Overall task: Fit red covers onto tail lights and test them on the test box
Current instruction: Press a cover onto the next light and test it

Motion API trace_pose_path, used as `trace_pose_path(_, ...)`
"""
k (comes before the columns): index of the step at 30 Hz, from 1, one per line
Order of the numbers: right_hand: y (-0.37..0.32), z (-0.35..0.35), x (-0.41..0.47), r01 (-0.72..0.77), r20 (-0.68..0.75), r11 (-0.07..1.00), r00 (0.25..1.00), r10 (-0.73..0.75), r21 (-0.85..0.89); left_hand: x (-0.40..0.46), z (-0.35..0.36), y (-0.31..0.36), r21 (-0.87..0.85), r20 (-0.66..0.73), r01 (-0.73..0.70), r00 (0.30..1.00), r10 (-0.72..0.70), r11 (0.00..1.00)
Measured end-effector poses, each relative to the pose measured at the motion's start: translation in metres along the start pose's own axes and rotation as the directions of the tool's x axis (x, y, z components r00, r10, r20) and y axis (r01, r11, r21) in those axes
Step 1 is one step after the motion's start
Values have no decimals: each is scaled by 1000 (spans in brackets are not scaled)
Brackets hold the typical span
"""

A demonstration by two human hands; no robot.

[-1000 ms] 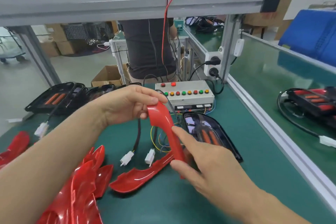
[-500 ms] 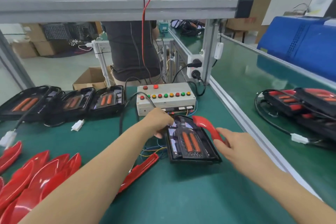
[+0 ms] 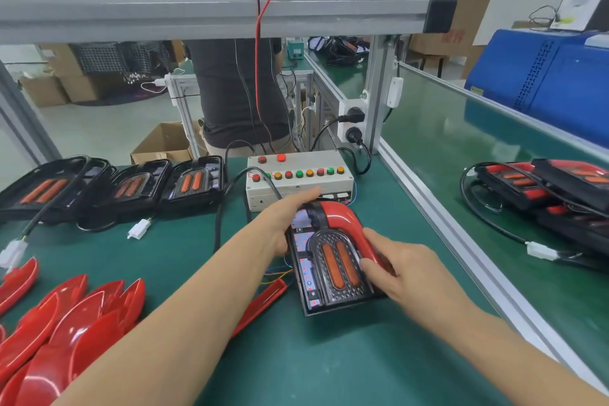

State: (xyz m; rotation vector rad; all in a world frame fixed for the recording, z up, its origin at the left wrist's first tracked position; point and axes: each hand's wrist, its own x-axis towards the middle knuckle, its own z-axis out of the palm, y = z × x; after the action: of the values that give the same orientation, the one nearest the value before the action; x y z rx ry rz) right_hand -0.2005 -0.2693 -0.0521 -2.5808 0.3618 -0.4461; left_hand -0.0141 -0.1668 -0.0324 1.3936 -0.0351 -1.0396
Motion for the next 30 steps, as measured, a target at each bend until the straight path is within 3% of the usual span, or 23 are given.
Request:
trace_pose_path(7,-6,3,-6,10,1,1000,1000,-10,29,-1,-1,-2,60,-15,-12,1000,13,998)
trace_pose_path(12,-7,-1,-11,-41,-53,978,998,31,-203,-4,-4,0,104,-43,-89,995,94,991)
trace_pose_path(13,-7,-1,-11,-82,-36,987,996,78,-136,-5,-4,0,106,-40,-96,994,100,990)
trace_pose_path(14,-7,-1,-11,-187,31,982,982,185,42,-6,-4,0,108,-33,-104,994,108,989)
trace_pose_path(15,-8,-2,-10,-340,156,893,939,305,296,-6,-4,0,108,-25,-113,993,116,988)
trace_pose_path(16,-9,-2,-9,-458,298,734,888,350,502,-7,-3,1,108,-14,-121,992,123,987)
trace_pose_path(17,-9,-2,-8,-514,381,616,858,346,597,-8,-3,1,112,-1,-128,992,129,985)
trace_pose_path(23,-2,-2,-7,-485,354,635,874,333,601,-8,0,3,139,10,-155,988,155,978)
trace_pose_path(30,-2,4,-4,-418,206,701,906,370,578,-7,2,-1,70,-71,-162,983,167,984)
